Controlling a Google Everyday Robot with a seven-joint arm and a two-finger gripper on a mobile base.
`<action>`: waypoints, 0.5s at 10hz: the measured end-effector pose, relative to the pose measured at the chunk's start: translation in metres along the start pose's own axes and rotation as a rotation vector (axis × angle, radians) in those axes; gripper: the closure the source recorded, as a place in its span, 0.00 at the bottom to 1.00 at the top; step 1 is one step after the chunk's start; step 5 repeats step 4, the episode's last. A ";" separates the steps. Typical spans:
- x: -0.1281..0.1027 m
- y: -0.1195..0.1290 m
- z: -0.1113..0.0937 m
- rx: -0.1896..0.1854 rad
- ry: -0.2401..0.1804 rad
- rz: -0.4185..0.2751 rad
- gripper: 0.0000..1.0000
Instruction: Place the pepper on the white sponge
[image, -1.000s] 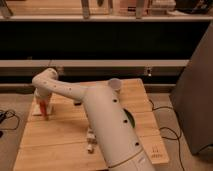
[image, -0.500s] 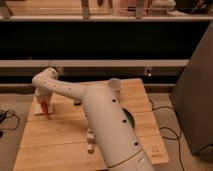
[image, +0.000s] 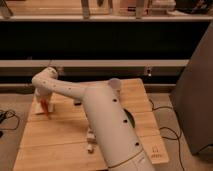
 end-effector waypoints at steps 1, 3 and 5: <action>0.001 -0.001 -0.001 -0.001 0.002 -0.001 0.20; 0.002 -0.002 -0.001 -0.004 0.003 -0.006 0.20; 0.002 -0.003 -0.002 -0.006 0.005 -0.008 0.20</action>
